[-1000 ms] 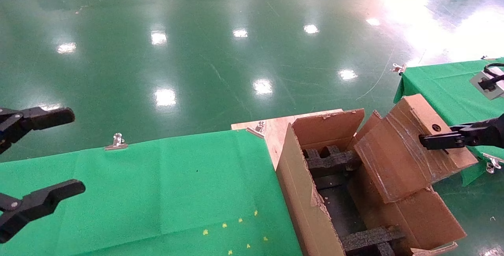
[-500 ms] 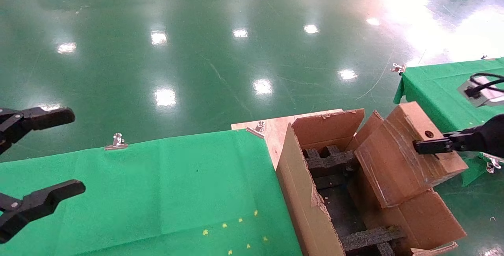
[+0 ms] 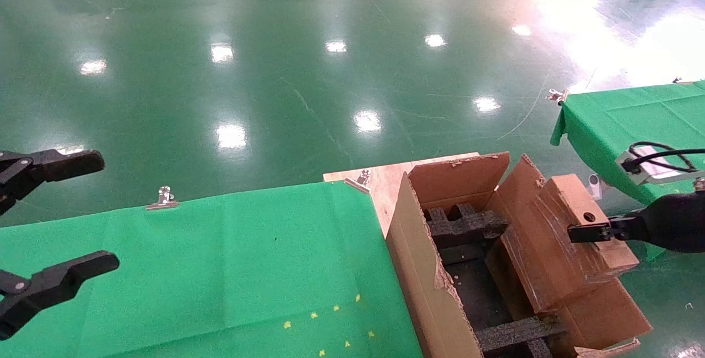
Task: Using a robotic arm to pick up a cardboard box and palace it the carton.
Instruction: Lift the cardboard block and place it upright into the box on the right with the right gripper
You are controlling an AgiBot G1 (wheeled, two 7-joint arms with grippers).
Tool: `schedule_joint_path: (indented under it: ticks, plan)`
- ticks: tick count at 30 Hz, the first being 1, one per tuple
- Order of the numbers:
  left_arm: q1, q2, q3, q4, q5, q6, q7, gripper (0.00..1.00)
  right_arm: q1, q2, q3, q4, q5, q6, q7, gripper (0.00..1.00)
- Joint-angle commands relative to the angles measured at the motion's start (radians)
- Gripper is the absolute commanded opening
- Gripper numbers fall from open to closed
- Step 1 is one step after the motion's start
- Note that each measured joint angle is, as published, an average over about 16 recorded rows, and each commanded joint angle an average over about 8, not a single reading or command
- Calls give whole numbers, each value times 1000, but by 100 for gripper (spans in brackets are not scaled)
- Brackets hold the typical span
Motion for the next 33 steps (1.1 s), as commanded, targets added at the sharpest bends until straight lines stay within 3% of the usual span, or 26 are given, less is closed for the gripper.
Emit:
schedule_joint_path:
  ticks: [1, 18, 33]
  plan:
    - [0, 0, 0, 0, 0, 0, 0, 100, -24, -4, -8, 6, 9, 30, 6, 0]
    - [0, 0, 0, 0, 0, 0, 0, 100, -239, -109, -19, -65, 138, 195, -45, 0]
    - [0, 0, 0, 0, 0, 0, 0, 100, -445, -248, 20, -212, 276, 262, -116, 0]
